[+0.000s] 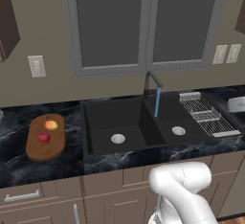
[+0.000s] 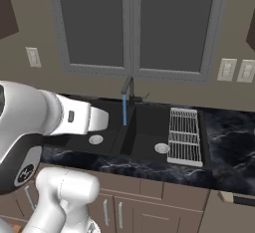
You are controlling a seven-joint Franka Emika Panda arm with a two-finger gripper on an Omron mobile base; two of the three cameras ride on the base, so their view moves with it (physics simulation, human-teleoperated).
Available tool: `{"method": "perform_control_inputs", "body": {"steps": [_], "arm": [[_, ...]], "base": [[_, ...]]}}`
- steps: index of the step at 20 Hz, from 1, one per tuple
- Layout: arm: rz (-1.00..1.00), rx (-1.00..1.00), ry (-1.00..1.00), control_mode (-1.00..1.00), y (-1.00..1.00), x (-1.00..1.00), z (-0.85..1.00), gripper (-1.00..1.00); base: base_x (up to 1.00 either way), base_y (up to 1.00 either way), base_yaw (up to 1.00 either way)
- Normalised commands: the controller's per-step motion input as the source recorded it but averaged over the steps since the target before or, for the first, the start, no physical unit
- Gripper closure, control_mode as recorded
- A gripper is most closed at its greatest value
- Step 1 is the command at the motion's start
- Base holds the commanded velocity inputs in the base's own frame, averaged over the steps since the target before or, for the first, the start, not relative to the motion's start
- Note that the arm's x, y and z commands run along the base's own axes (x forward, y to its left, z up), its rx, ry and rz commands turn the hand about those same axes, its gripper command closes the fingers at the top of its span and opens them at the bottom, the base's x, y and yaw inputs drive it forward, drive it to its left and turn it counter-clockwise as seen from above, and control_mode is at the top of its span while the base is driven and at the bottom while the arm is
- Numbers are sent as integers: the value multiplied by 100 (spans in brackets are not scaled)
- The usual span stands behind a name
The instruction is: Pick the mango, apple from the sink and place them on the cutting board to airdry. Then turn off the sink faucet.
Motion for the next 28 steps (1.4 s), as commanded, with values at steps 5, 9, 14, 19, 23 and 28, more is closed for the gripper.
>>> {"method": "perform_control_inputs", "body": {"steps": [5, 9, 14, 19, 23, 28], "arm": [[8, 0, -5, -100, -11, 1, -2, -100], [7, 0, -15, -100, -4, 0, -1, -100], [6, 0, -15, -100, 0, 0, -14, -100], [5, 0, -9, -100, 0, 3, -12, -100], [9, 0, -4, -100, -2, 9, -1, -100], [10, 0, -1, -100, -5, 13, 0, -100]], "base": [[0, 0, 0], [0, 0, 0], [0, 0, 0], [0, 0, 0], [0, 0, 0], [0, 0, 0]]}}
